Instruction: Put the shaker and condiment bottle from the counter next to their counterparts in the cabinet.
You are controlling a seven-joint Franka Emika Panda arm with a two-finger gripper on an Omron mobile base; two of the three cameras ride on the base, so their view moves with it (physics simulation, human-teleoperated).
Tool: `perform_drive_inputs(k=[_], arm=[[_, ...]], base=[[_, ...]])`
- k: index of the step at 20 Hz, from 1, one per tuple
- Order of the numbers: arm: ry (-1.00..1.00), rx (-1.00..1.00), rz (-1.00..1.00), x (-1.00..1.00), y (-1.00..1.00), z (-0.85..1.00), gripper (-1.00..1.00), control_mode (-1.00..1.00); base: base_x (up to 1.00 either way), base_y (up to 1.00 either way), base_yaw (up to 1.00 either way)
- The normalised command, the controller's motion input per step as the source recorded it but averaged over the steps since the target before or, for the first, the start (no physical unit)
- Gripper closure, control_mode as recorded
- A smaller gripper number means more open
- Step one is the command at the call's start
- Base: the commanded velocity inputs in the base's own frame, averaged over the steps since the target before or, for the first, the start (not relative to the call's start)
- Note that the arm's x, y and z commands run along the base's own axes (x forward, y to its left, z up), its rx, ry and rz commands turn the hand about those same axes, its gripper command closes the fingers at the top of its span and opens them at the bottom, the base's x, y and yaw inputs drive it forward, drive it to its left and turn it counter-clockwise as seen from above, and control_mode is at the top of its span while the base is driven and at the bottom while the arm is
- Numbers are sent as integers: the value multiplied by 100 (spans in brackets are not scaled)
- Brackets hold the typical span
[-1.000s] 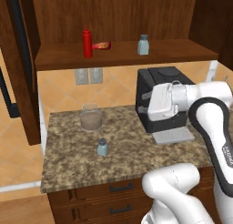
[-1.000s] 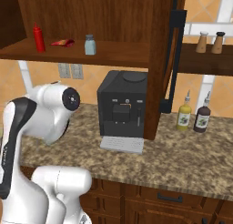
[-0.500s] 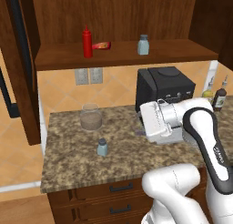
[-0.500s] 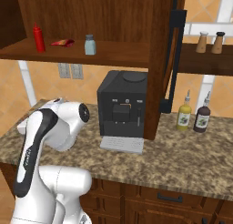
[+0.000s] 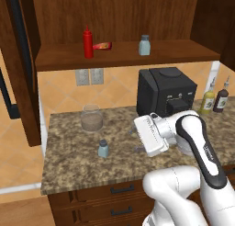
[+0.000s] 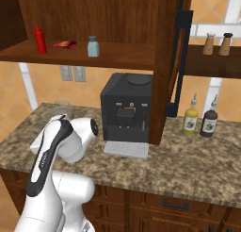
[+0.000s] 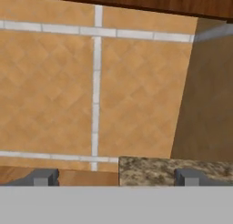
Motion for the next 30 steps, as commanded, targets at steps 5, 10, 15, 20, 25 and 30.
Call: perform_drive_inputs(k=[5,10,15,20,25,30], arm=[[-1,0,-2,0,4,-15,-100,-100],[0,1,-1,7,36,-54,-100,-100],[0,4,0,26,49,-71,-100,-100],[-2,2,0,32,0,-31,-100,-100],[-8,0,0,44,-15,-21,-100,-100],[-8,0,-7,29,0,-36,-100,-100]], base=[[0,0,0],[0,0,0],[0,0,0],[0,0,0],[0,0,0],[0,0,0]])
